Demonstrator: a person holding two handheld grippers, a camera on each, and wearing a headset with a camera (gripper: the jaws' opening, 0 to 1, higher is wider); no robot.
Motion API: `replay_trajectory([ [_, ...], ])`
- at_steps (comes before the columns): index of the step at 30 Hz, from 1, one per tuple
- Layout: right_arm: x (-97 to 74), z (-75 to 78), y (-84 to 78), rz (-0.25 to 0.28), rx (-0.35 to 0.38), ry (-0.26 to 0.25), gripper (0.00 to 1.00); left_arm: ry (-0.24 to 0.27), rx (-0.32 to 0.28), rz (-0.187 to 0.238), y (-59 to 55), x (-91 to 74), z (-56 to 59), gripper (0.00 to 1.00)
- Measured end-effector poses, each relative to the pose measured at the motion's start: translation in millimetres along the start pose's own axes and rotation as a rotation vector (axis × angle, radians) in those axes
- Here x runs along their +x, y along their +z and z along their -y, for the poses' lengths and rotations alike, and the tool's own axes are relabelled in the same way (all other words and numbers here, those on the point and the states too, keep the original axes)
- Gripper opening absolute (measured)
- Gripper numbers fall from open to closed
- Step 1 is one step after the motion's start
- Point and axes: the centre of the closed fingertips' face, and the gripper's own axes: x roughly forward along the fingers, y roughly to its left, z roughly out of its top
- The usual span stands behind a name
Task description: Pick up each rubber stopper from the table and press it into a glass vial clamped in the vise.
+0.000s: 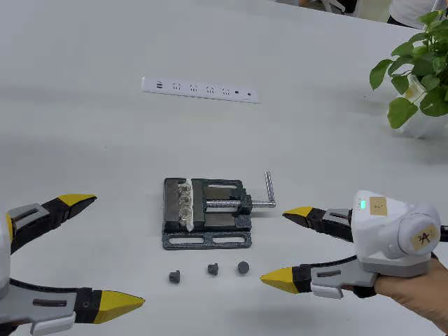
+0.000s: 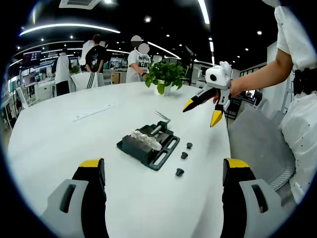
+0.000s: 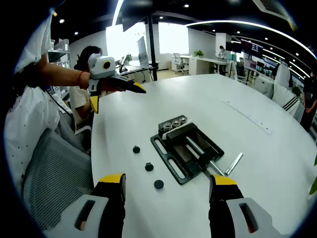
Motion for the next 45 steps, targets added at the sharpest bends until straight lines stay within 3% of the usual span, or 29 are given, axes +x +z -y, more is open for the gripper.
replay_trajectory([
  [31, 3.7, -1.6, 0.1, -0.049, -0.02, 0.022, 0.65, -0.009, -0.003, 0.001, -3.5, 0.6, 1.0, 0.99],
  [45, 14.0, -5.9, -6.2, -0.178, -0.094, 0.07, 0.52, -0.013, 0.0, -0.003, -7.0, 0.9, 1.8, 0.99],
])
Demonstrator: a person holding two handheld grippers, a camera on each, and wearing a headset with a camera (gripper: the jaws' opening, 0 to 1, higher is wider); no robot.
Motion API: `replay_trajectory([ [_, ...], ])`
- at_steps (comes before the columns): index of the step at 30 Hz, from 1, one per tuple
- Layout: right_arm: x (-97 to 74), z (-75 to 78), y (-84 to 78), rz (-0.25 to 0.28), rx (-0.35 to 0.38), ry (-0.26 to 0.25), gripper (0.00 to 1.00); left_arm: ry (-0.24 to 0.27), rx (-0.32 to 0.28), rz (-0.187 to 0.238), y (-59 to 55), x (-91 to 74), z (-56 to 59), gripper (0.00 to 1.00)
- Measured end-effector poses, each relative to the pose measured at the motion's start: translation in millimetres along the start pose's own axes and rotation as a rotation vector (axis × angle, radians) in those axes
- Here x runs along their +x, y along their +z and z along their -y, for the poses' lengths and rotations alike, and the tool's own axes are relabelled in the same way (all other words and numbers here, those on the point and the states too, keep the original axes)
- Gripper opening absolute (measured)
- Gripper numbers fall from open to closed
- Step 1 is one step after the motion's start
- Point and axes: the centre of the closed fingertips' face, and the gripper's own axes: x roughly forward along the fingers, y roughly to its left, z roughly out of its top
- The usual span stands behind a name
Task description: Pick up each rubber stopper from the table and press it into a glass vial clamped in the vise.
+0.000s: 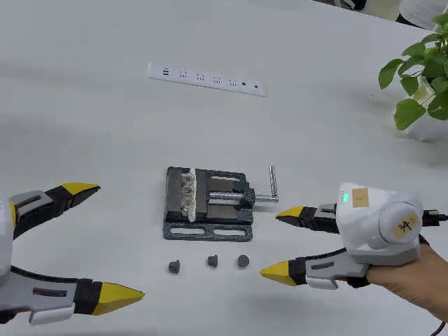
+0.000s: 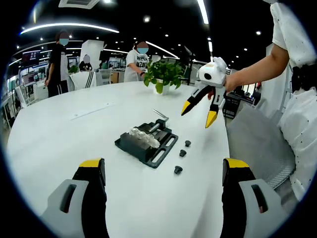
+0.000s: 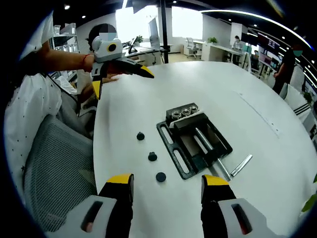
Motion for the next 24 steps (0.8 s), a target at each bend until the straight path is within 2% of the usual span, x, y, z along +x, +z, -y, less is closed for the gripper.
replay_trajectory([
  [7, 11.6, -1.6, -6.7, -0.101, -0.045, 0.034, 0.43, -0.001, -0.004, 0.005, -1.8, 1.0, 1.1, 0.99],
  [11, 21.6, -1.1, -9.9, -0.138, -0.065, 0.054, 0.34, 0.0, -0.005, 0.008, -2.2, 0.7, 1.1, 0.99],
  [17, 36.4, -5.1, -15.6, -0.212, -0.139, 0.088, 0.24, 0.003, -0.012, 0.019, -2.3, -1.1, -0.1, 0.99],
  [24, 47.6, -9.8, -24.9, -0.294, -0.246, 0.112, 0.2, 0.006, -0.022, 0.031, -2.2, -2.1, -1.1, 0.98],
])
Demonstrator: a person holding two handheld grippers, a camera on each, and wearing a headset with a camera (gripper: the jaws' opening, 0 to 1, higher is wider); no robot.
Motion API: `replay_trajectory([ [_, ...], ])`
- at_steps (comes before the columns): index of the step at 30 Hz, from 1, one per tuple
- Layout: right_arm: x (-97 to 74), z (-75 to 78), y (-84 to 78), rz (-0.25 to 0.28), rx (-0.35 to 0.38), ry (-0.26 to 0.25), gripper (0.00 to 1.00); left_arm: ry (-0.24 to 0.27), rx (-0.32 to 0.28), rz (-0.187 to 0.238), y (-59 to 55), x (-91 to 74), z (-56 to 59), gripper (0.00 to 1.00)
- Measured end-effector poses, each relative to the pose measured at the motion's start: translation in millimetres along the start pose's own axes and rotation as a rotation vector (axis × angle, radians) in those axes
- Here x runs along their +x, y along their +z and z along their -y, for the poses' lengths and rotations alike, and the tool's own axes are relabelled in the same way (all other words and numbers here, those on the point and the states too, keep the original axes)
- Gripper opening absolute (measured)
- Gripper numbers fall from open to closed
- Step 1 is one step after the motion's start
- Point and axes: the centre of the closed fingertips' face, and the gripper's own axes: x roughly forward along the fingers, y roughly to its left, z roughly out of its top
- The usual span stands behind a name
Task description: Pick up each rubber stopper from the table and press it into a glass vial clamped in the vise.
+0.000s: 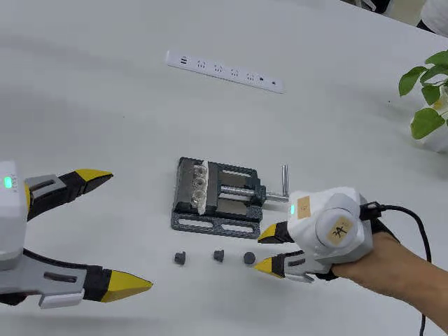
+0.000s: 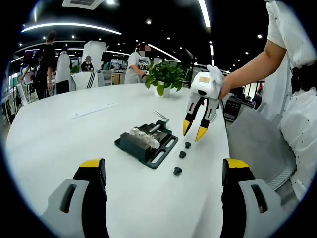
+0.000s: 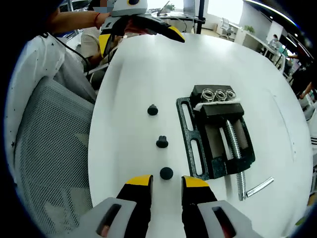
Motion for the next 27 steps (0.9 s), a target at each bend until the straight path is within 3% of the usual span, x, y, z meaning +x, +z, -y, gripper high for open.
replay_trajectory([
  [12, 8.8, -3.0, 0.1, -0.068, -0.11, 0.018, 0.14, 0.005, -0.019, 0.016, -0.3, -0.6, -2.0, 0.97],
  [27, 12.4, -3.1, -2.8, -0.104, -0.155, 0.035, 0.1, 0.006, -0.029, 0.03, 2.4, 0.4, -1.9, 0.96],
])
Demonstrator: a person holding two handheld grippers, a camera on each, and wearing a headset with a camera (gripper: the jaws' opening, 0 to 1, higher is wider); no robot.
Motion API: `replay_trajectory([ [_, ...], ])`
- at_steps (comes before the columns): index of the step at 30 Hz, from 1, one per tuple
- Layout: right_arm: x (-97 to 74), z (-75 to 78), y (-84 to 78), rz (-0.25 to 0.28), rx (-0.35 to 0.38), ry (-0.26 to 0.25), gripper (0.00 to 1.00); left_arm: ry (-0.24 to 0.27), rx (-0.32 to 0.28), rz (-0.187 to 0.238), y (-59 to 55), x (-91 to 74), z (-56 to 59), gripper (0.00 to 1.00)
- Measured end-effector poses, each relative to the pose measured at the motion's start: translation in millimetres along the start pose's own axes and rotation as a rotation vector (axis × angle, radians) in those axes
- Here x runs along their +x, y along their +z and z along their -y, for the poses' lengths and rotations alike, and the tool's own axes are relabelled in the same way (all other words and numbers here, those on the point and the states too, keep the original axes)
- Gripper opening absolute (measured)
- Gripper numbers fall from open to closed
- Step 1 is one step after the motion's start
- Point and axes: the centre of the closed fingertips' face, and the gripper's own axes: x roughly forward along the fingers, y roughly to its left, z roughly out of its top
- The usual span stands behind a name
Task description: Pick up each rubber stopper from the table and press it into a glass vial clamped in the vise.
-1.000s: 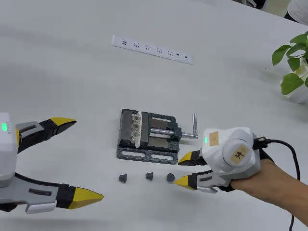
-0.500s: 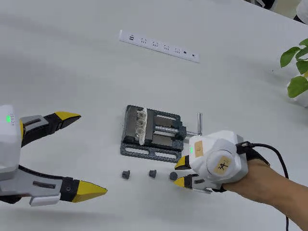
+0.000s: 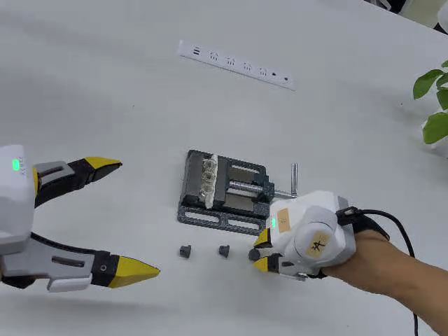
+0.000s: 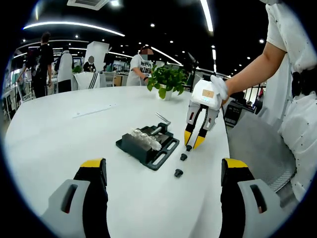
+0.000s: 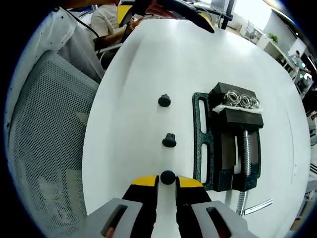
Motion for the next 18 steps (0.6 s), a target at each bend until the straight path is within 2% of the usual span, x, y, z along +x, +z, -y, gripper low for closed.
replay_trajectory([
  [18, 0.6, 0.3, 2.0, 0.001, 0.005, 0.002, 0.08, -0.01, -0.001, -0.002, 0.1, 1.1, -1.1, 0.95],
])
